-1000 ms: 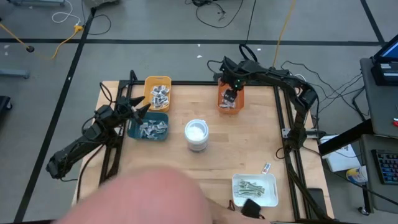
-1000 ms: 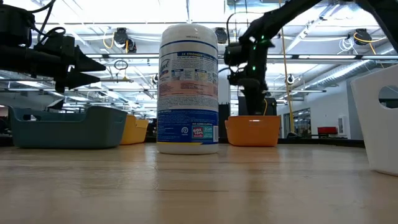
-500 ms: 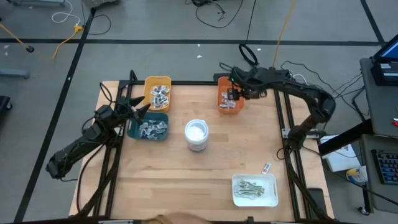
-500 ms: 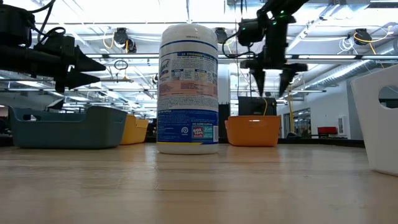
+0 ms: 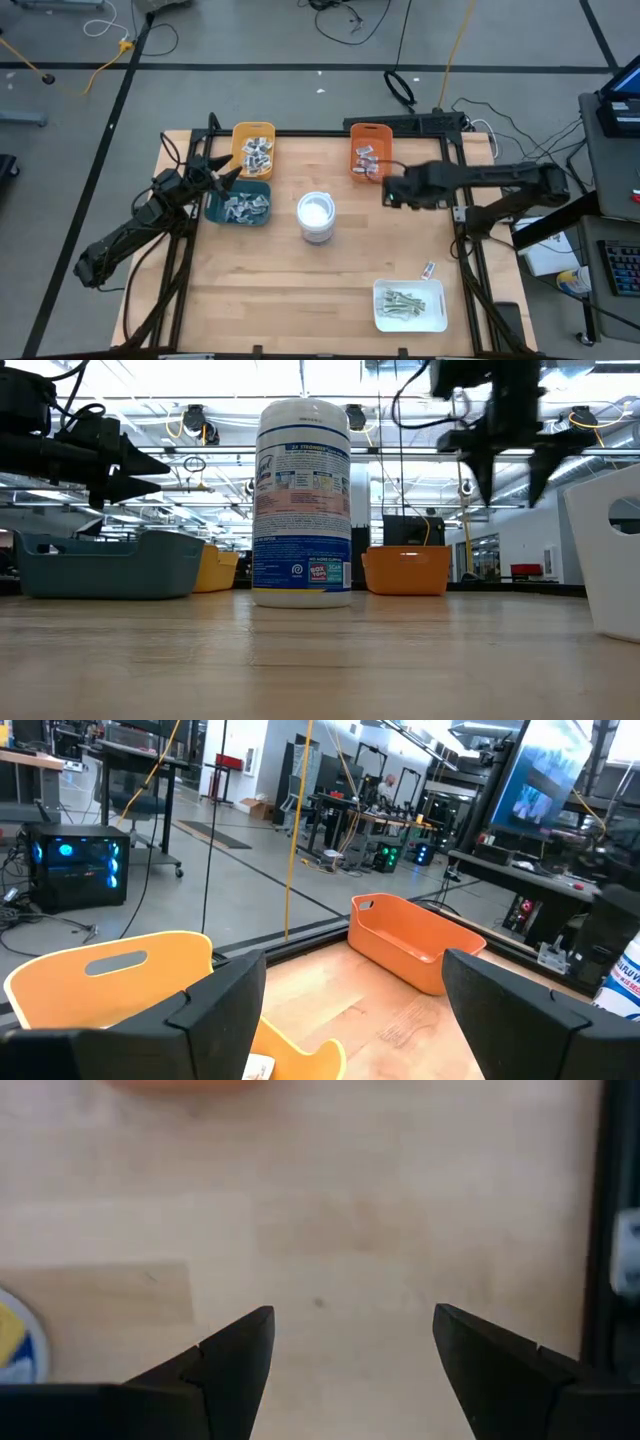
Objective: Pick & Place First Aid Supplies
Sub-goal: Put the orange pad into the orange bin
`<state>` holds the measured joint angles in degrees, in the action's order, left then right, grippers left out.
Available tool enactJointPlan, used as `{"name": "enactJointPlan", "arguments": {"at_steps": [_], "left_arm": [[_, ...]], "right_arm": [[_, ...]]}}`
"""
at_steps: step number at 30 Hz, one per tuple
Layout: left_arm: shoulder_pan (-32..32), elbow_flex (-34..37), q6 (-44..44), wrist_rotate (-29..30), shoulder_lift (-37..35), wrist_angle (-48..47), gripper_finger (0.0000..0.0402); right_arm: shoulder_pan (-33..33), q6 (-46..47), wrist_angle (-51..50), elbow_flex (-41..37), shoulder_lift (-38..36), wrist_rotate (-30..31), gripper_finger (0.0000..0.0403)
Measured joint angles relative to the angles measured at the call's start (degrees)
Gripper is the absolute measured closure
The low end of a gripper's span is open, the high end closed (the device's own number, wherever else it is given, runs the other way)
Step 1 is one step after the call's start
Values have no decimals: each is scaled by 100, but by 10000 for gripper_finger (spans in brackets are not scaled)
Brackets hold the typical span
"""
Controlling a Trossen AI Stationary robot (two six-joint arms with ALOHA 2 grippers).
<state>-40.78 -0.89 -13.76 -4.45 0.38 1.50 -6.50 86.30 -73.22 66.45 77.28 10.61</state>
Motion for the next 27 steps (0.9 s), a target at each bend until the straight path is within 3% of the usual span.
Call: {"name": "enactJointPlan", "arguments": {"at_steps": [10, 18, 22, 27], "left_arm": [[-1, 0, 2, 0, -1, 0, 96], [-1, 1, 1, 0, -1, 0, 96], [0, 0, -4, 0, -2, 0, 96], [-1, 0, -1, 0, -1, 0, 96]], "right_arm": [[1987, 2346, -576, -224, -83, -214, 135], [3267, 3816, -635, -399, -79, -812, 135], [3720, 4276, -446, -661, -81, -1185, 135], [3973, 4328, 514, -1270, -79, -1550, 135]]}}
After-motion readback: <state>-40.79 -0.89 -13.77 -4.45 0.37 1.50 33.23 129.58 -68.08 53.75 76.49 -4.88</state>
